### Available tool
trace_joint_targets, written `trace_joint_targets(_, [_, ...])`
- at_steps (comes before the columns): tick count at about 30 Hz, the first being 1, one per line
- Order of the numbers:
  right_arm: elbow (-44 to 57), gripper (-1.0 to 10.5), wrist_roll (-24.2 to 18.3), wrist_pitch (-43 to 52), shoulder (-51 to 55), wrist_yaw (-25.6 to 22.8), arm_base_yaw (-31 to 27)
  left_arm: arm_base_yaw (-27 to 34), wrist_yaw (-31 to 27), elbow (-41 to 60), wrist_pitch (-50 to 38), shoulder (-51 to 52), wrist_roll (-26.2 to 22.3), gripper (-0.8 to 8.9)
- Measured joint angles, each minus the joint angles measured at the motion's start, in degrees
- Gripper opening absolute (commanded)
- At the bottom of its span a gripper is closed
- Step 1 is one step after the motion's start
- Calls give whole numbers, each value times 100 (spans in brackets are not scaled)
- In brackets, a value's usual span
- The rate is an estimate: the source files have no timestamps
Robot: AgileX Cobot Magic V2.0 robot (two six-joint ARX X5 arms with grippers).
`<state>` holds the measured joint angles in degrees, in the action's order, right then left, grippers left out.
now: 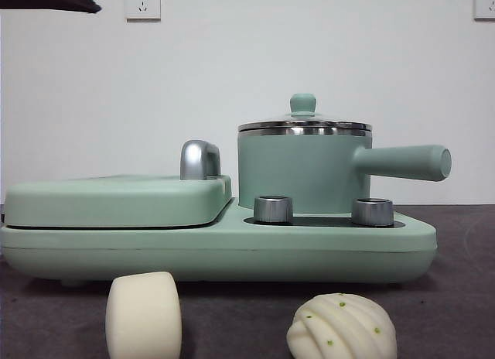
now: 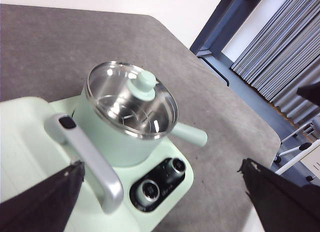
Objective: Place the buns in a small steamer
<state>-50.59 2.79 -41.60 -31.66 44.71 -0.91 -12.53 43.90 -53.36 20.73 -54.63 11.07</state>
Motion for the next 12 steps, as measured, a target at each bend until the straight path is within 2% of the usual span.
trace_joint_targets(8, [-2, 434, 0, 2, -76, -2, 0, -66, -46, -1060, -35, -1244, -98, 513])
trace_joint_targets(12, [0, 434, 0, 2, -140, -4, 0, -157, -216, -1853, 238, -2079, -201, 513])
